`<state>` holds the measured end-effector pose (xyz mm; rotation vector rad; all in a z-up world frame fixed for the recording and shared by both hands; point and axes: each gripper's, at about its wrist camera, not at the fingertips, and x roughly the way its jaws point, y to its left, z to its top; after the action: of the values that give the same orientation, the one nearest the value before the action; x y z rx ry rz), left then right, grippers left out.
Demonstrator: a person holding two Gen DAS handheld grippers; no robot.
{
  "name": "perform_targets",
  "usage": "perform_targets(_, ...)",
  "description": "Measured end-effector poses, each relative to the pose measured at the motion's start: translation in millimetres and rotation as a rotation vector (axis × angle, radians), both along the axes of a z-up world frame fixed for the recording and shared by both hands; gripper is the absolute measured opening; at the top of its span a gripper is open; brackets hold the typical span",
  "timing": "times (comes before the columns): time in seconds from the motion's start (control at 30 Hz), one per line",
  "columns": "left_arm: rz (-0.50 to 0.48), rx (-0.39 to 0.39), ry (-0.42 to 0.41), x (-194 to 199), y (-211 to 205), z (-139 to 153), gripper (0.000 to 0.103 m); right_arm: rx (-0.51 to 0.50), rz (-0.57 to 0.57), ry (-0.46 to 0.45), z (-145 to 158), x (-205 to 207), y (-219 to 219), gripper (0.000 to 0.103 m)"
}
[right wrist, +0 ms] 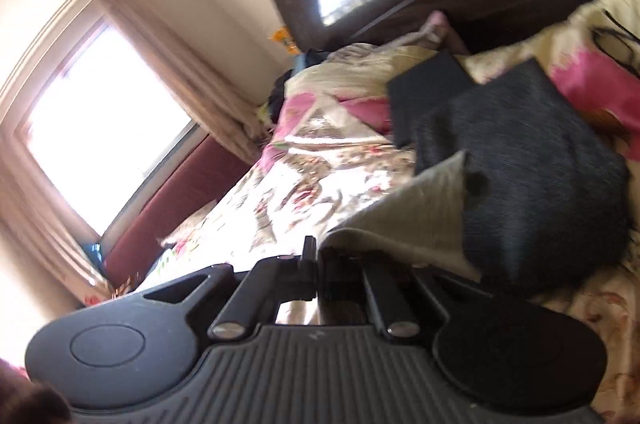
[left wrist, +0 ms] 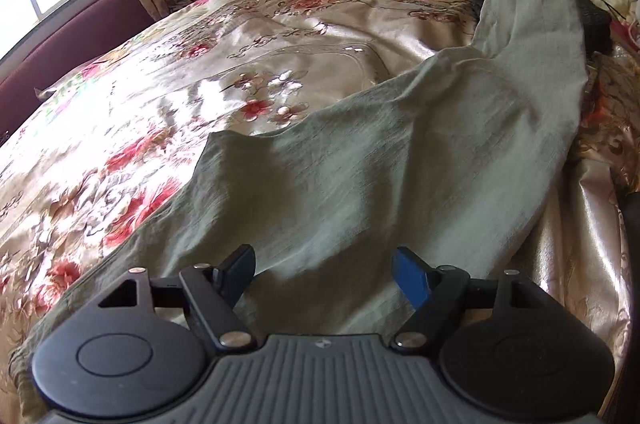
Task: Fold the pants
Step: 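Fold the pants leg over onto itself with the right gripper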
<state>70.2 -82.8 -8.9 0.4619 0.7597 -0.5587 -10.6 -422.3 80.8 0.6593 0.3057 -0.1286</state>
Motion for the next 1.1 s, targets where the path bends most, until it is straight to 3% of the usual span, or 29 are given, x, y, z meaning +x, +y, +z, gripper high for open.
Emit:
perform_targets(0.13,0.063,-0.027,-0.011,-11,43,8,0.089,-0.187,0.266,0.036,21,44,101,0.005)
perform_targets(0.27,0.145,-0.042,-0.039,-23,93,16,0.090,-0.391,0.522,0.053,18,69,218,0.005)
perform_targets(0.37,0.230,-0.050,-0.047,-30,130,20,0.090,-0.598,0.750,0.054,2,68,318,0.005)
perform_targets(0.47,0.307,-0.096,-0.042,-35,165,19,0.090,-0.877,0.928,0.032,-22,55,403,0.005)
perform_targets(0.57,0.377,-0.158,-0.040,-41,191,16,0.090,-0.967,1.050,0.083,-44,43,449,0.005)
perform_targets(0.7,0.449,-0.243,-0.026,-49,219,5,0.090,-1.009,1.067,0.134,-54,31,472,0.005)
perform_targets(0.83,0.461,-0.297,-0.011,-44,232,5,0.090,-1.018,1.038,0.166,-49,30,482,0.005)
perform_targets(0.97,0.478,-0.324,-0.004,-44,240,2,0.090,-1.072,1.007,0.173,-51,36,490,0.007)
perform_targets(1.1,0.494,-0.305,-0.033,-48,241,3,0.090,-1.116,1.009,0.176,-53,43,501,0.015)
